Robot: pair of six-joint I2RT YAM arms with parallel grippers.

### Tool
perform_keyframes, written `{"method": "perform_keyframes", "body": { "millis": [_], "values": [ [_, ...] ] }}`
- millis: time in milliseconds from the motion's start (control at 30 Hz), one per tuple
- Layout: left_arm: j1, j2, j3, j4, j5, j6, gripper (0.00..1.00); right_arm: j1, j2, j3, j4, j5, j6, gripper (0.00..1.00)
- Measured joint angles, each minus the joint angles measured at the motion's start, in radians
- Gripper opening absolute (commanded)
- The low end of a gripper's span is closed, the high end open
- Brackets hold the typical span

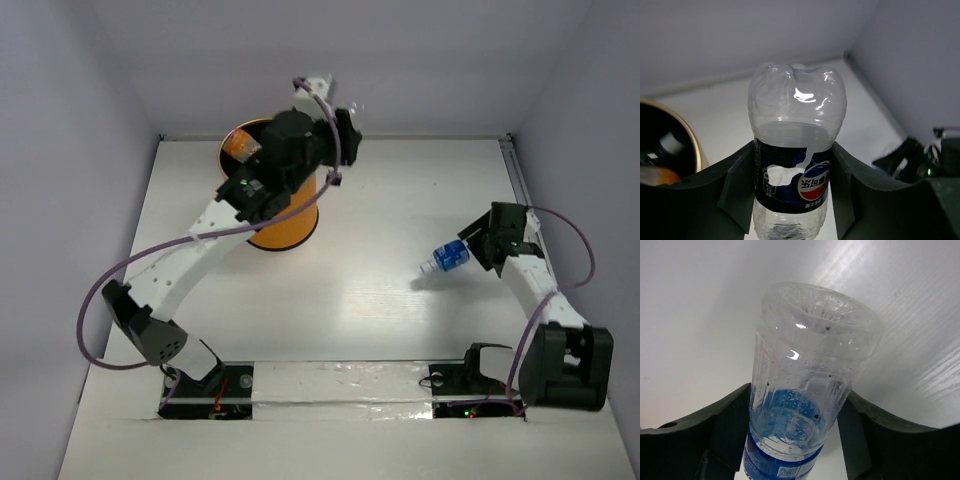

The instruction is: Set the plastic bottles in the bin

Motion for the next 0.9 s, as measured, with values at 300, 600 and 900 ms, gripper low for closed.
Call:
{"method": "perform_keyframes", "body": {
  "millis": [300, 600, 900],
  "values": [
    [0.273, -0.031, 0.225, 0.022, -0.023, 0.037, 0.24, 0.095, -0.309, 0.181, 0.032, -0.014, -0.048, 0.58],
    [0.38, 0.074, 0.029, 0.19, -0.102, 0.045, 0.25, 0.486, -0.203, 0.494, 0.121, -0.01, -0.132, 0.58],
    [0.376, 0.097, -0.197, 0.397, -0.15, -0.061, 0.55, 0.688, 0.059, 0.819, 0.174, 0.019, -0.227, 0.58]
  ]
}}
